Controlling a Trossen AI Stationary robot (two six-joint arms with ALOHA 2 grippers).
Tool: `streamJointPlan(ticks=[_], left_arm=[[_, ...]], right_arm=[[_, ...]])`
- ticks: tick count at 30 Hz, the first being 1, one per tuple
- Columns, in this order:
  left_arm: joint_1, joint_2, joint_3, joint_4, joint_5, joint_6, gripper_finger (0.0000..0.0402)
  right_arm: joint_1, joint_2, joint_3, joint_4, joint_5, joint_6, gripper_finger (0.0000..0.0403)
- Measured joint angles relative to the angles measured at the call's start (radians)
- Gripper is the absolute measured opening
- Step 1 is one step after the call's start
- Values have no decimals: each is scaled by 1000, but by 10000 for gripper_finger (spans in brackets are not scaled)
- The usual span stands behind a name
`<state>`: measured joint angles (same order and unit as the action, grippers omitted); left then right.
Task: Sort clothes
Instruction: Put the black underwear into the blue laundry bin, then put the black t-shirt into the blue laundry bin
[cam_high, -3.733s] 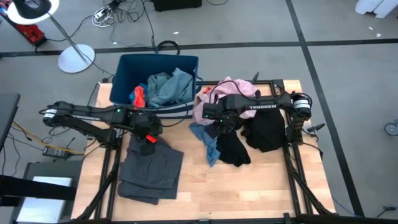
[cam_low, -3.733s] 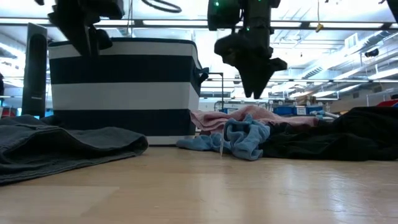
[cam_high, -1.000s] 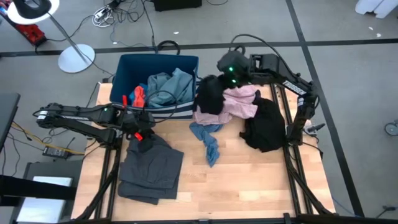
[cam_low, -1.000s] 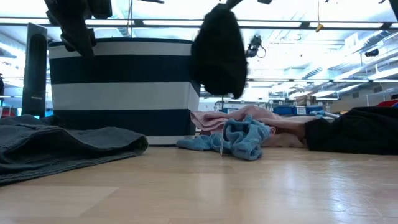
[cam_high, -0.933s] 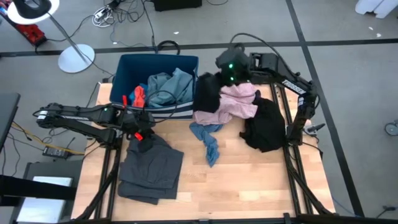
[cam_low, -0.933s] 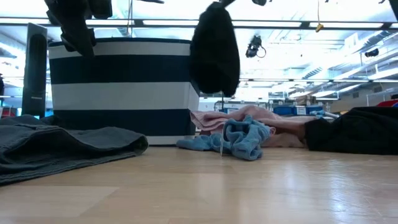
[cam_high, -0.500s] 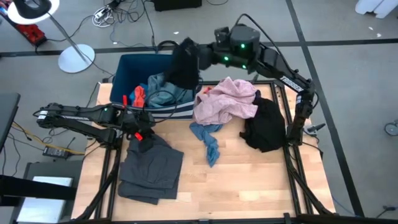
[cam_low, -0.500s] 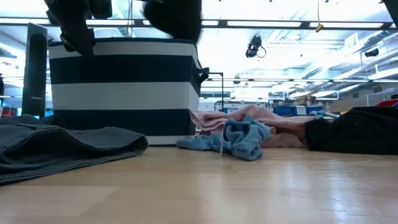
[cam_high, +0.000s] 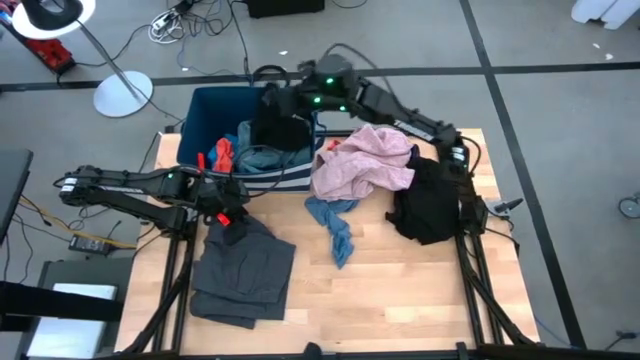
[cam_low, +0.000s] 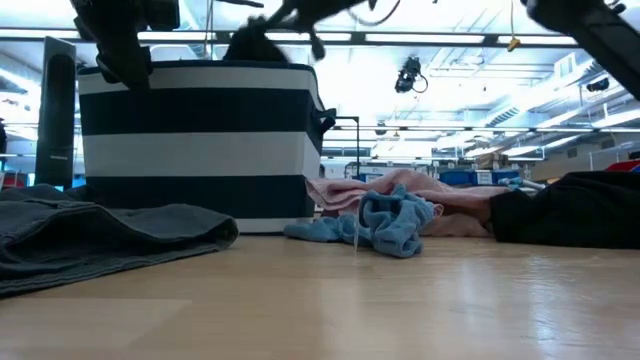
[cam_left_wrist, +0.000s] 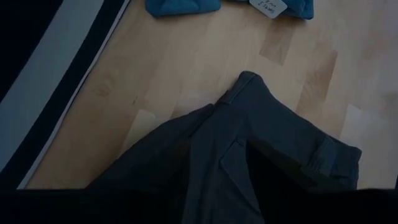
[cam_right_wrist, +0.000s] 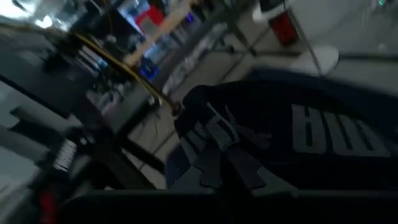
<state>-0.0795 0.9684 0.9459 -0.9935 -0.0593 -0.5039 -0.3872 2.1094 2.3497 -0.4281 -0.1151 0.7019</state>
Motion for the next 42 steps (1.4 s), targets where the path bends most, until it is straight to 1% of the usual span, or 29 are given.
streamJointPlan(ticks=[2, 4, 10, 13, 19, 22, 26, 29, 33, 37, 42], left_arm=[[0, 0, 0, 0, 0, -2, 163], [0, 0, 0, -1, 0, -5, 163], [0, 0, 0, -5, 0, -6, 163], [0, 0, 0, -7, -1, -3, 163], [0, 0, 0, -7, -15, -3, 163], [0, 0, 0, -7, -18, -3, 163], [0, 0, 0, -7, -18, -3, 163], [0, 0, 0, -7, -22, -5, 163], [0, 0, 0, -7, -22, -6, 163], [0, 0, 0, -6, -23, -6, 163], [0, 0, 0, -6, -46, -8, 163]], right_arm=[[-1, 31, 0, -1, -16, 1, 0], [-1, 52, 0, -43, -14, -14, 0], [-7, 64, 1, -238, 58, -103, 2], [-13, 64, 1, -312, 64, -136, 4], [-15, 62, 1, -319, 66, -216, 16], [-14, 61, 1, -315, 53, -233, 35], [-18, 60, 1, -313, 19, -236, 80], [-26, 59, 1, -313, 16, -235, 115], [-39, 48, 1, -311, -3, -235, 150], [-57, 7, 1, -323, -21, -237, 167], [-74, -75, 1, -404, -3, -290, 167]])
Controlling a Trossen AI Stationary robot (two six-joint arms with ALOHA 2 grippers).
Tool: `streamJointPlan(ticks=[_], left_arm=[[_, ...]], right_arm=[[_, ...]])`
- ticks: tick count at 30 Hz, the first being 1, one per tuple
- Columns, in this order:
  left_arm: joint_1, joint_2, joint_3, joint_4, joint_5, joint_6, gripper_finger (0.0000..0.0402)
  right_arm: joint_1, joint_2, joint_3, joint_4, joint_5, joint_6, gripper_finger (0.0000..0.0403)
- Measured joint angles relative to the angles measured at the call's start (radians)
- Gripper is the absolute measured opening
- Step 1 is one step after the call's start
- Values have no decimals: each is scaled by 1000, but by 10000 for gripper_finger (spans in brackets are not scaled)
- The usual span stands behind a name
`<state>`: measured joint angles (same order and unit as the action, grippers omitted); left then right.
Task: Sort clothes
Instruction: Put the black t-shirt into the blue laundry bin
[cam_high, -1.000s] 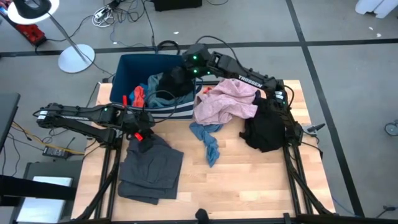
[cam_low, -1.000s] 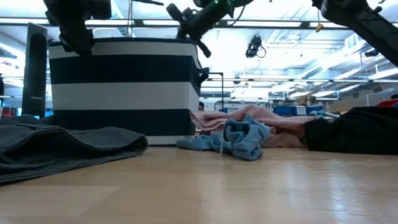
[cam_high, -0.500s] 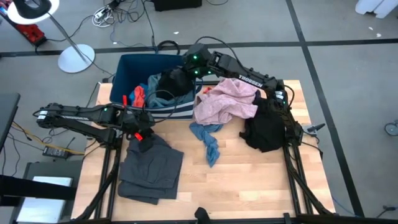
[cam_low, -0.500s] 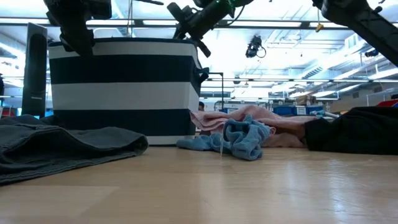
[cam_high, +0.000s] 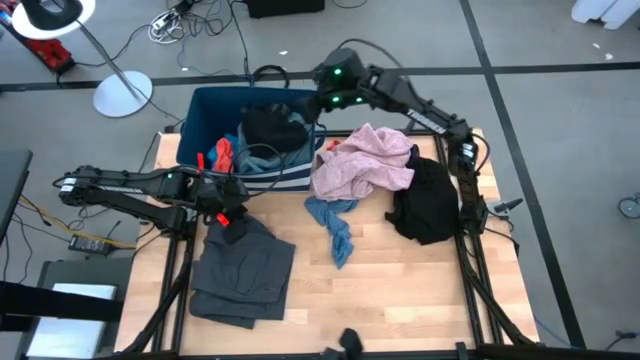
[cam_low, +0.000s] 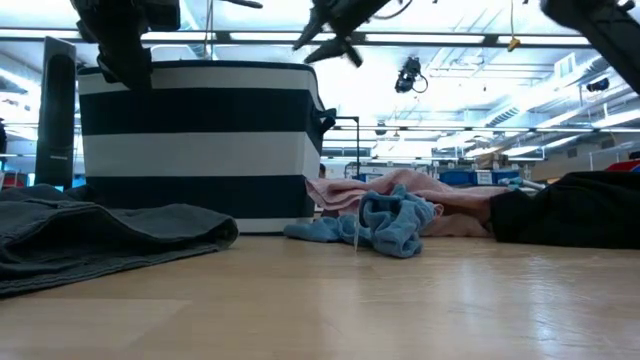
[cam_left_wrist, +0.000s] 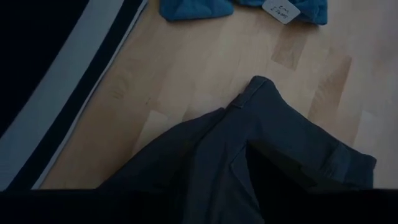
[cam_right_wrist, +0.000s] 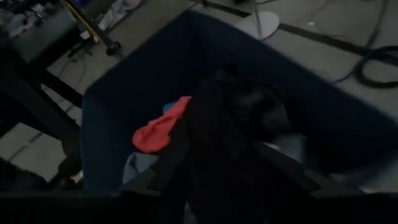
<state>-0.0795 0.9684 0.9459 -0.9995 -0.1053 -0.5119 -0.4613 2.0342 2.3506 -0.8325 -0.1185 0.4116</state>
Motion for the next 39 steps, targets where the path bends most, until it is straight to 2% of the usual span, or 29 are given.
streamJointPlan(ticks=[11, 19, 21, 26, 31, 37, 39], left_arm=[[0, 0, 0, 2, -14, -20, 163], [0, 0, 0, 3, -38, -20, 163], [0, 0, 0, 4, -40, -19, 163], [0, 0, 0, 6, -41, -19, 163], [0, 0, 0, 6, -43, -17, 163], [0, 0, 0, 6, -47, -13, 163], [0, 0, 0, 7, -47, -13, 163]], right_arm=[[32, -177, 1, -420, 164, -72, 153], [140, -248, 1, -741, 311, 38, 153], [169, -272, -24, -730, 328, 86, 153], [228, -367, -162, -738, 374, 255, 153], [295, -477, -412, -736, 414, 448, 153], [354, -592, -728, -709, 412, 772, 155], [364, -624, -812, -711, 378, 856, 158]])
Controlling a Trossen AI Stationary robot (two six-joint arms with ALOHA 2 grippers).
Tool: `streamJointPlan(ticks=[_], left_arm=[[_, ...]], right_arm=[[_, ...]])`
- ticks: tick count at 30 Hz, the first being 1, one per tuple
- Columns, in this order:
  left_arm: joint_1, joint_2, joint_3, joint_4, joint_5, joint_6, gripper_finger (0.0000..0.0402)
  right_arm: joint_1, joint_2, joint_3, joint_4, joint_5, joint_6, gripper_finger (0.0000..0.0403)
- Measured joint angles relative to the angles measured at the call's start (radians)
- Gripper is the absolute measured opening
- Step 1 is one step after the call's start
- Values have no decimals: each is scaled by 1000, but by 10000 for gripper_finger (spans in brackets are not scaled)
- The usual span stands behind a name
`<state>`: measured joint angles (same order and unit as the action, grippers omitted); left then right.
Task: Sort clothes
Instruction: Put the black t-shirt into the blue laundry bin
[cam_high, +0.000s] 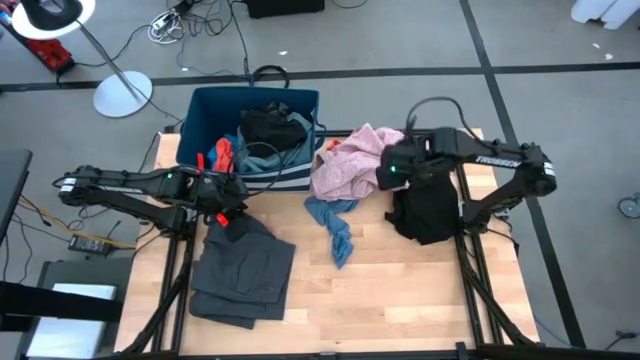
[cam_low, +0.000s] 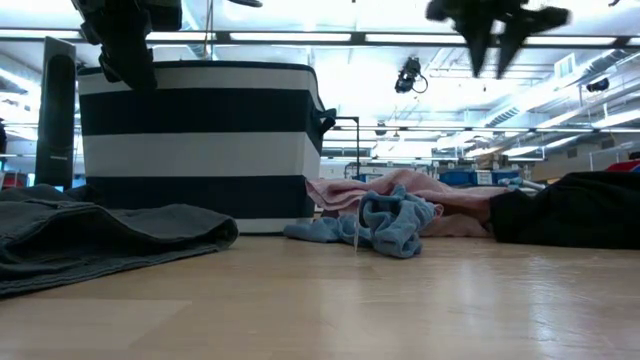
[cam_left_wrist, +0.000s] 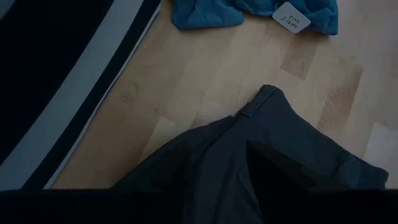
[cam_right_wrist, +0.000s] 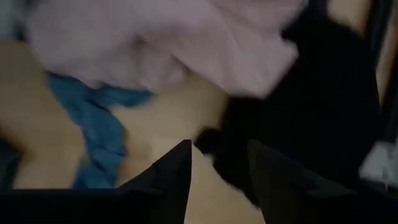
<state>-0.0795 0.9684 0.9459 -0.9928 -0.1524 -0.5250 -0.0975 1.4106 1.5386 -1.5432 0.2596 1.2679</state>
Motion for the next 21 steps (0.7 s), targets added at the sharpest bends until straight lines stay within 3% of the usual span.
streamJointPlan(ticks=[8, 21], left_arm=[[0, 0, 0, 0, 0, 0, 163], [0, 0, 0, 2, 7, -9, 163]], right_arm=[[46, -73, -248, 11, -171, 108, 208], [100, -105, -517, 85, -233, 206, 338]])
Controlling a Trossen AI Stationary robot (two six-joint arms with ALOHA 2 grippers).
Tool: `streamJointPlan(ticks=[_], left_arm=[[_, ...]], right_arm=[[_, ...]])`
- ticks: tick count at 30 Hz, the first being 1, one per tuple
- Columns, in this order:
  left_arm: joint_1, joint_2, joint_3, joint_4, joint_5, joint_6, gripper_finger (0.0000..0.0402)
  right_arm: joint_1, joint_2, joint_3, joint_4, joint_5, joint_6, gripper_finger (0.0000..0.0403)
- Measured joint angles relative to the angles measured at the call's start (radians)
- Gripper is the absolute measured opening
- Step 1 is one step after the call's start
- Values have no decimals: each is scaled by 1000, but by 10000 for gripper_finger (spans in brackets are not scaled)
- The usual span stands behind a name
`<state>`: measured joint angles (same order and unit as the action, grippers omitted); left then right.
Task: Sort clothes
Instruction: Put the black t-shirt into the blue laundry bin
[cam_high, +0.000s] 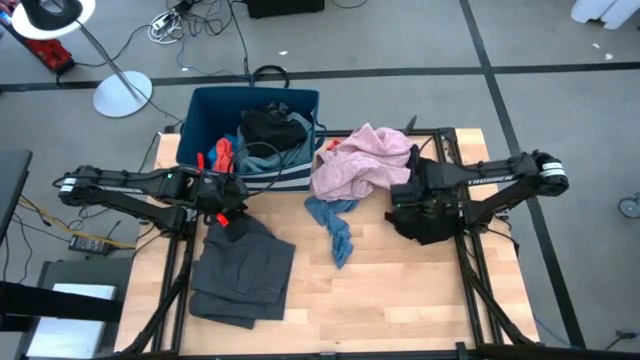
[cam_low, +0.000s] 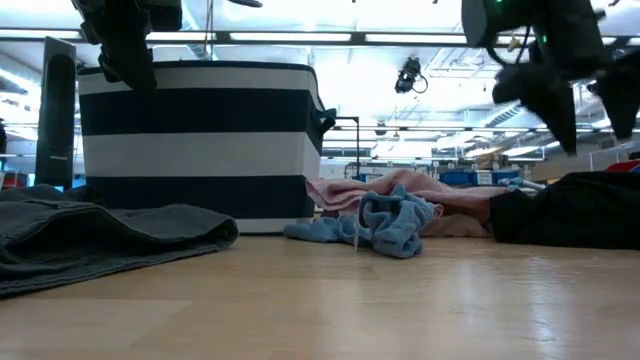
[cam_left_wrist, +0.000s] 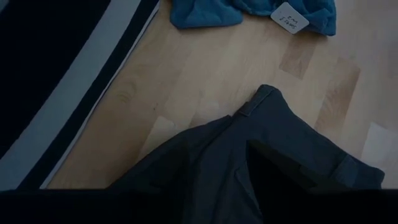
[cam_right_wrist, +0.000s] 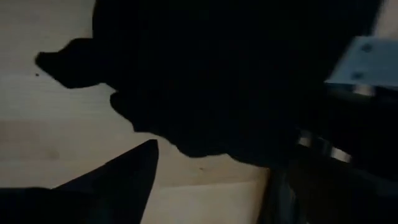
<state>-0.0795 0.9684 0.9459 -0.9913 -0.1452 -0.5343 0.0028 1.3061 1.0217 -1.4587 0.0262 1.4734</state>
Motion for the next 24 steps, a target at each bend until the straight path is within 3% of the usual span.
streamJointPlan(ticks=[6, 18, 21, 24], left_arm=[[0, 0, 0, 0, 22, -1, 163], [0, 0, 0, 0, 137, -52, 163], [0, 0, 0, -2, 145, -62, 163], [0, 0, 0, -2, 145, -76, 163]], right_arm=[[-3, -26, -223, 253, -30, 39, 358], [-71, -34, -509, 523, -37, 38, 354], [-81, -33, -508, 530, -9, 22, 324], [-88, -28, -495, 543, 66, -4, 245]])
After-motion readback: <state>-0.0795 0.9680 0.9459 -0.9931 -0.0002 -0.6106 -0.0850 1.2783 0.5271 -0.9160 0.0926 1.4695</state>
